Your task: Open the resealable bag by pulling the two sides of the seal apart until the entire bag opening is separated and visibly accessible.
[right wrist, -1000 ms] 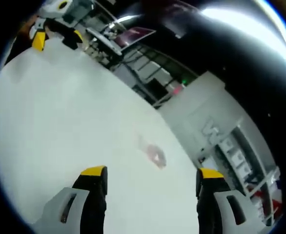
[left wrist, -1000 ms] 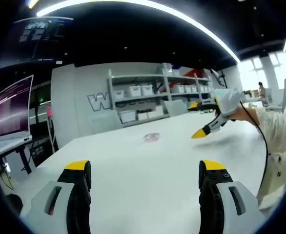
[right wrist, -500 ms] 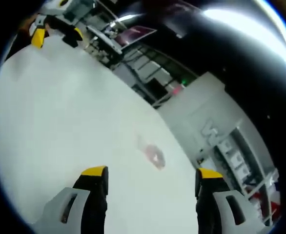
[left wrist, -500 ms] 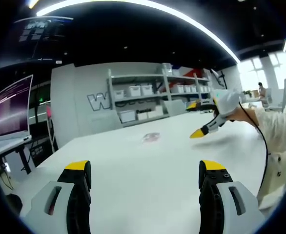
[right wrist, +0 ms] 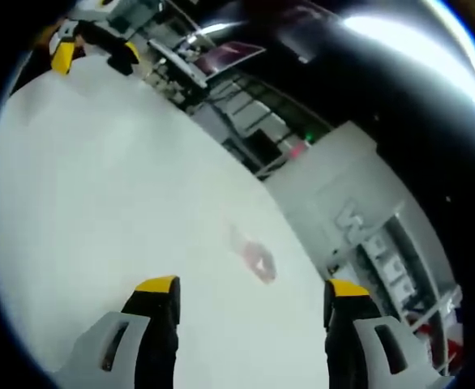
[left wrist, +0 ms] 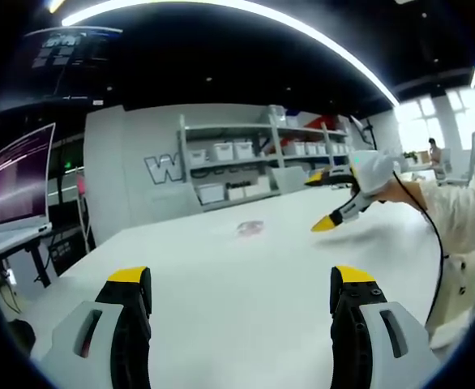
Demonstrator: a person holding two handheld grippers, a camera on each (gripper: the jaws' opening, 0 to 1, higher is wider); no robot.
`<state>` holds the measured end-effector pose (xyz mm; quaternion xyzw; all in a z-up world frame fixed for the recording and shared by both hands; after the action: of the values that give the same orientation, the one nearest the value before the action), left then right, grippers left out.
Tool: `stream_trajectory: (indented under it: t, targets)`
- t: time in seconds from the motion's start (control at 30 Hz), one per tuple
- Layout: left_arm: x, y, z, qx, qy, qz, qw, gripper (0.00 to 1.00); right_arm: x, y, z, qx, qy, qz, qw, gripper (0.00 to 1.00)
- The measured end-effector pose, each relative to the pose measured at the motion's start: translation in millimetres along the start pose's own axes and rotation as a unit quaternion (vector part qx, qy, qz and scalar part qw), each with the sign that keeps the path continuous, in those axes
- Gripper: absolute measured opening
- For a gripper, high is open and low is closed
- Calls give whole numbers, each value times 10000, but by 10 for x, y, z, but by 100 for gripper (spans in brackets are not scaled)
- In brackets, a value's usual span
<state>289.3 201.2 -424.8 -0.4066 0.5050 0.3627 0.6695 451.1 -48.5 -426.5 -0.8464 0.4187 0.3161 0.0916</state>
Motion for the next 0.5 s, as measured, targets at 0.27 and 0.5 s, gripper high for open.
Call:
stream_trajectory:
  t: [0.27, 0.5]
  targets:
    - [-3, 5, -12, -6, 20, -15, 10000, 90, 12, -37, -16, -21, 45, 9, 10000, 71]
    - [6, 8, -11, -9, 27, -4, 10000, 90, 15, -78, -18, -47, 116, 5, 9999, 70]
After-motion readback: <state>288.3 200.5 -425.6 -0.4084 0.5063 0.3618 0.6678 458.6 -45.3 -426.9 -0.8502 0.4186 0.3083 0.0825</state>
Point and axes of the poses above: the point that each gripper's makers call its tool centre point, and the gripper's own axes: y roughly backward along the fingers, z roughly to its left, x roughly out of its underside, the point moved 2 cm from there along y, roughly backward along the fingers, and after that the axes turned 12 degrees about -z, right-handed, at the moved point
